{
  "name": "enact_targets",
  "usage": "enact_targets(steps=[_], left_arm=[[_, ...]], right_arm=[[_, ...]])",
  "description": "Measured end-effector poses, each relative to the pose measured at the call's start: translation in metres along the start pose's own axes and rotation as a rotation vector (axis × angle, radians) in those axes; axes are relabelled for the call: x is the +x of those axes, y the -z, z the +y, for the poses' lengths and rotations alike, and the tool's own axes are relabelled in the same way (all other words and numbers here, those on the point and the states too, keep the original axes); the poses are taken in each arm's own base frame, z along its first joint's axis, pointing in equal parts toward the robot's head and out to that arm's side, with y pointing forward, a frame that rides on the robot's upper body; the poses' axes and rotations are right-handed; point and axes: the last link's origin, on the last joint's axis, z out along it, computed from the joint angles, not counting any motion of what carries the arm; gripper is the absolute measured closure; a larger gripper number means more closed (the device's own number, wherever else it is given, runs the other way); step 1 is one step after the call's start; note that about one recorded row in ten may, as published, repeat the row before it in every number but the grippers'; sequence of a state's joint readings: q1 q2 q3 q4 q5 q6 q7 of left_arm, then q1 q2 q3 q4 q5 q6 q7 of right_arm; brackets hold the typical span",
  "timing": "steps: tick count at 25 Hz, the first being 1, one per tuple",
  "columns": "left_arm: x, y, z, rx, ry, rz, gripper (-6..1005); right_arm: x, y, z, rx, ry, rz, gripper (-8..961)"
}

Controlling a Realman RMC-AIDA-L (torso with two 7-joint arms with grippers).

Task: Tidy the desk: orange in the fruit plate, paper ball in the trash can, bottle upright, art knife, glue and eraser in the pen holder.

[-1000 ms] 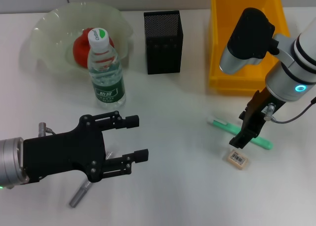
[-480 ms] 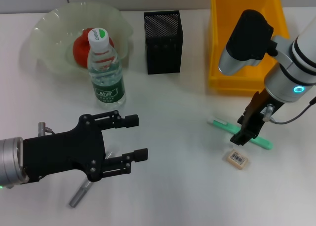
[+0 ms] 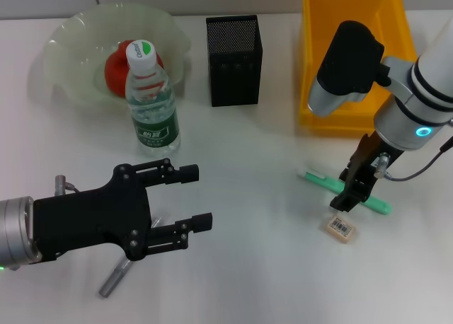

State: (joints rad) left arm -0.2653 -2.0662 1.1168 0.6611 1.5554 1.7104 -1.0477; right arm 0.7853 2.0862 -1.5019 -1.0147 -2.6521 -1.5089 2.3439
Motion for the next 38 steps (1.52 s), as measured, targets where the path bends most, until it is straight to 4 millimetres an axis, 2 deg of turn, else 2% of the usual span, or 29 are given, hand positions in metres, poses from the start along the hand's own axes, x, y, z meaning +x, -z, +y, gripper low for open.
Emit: enact_targets(steps=[17, 22, 38], left_arm=[[0.0000, 0.0000, -0.0008, 0.004, -0.001, -0.002, 317], [0.0001, -0.0008, -0.0013, 0.003, -0.002, -0.003, 317], [0.0022, -0.0023, -0.0034, -0.001, -0.009, -0.002, 316]], right_arm=[[0.0001, -0.0019, -0.0009, 0.004, -0.001, 0.001, 419], [0.0007, -0.0029, -0.0009, 0.001, -0.003, 0.005, 489], [0.0010, -0.0057, -0.0014, 0.011, 0.004, 0.014, 569]])
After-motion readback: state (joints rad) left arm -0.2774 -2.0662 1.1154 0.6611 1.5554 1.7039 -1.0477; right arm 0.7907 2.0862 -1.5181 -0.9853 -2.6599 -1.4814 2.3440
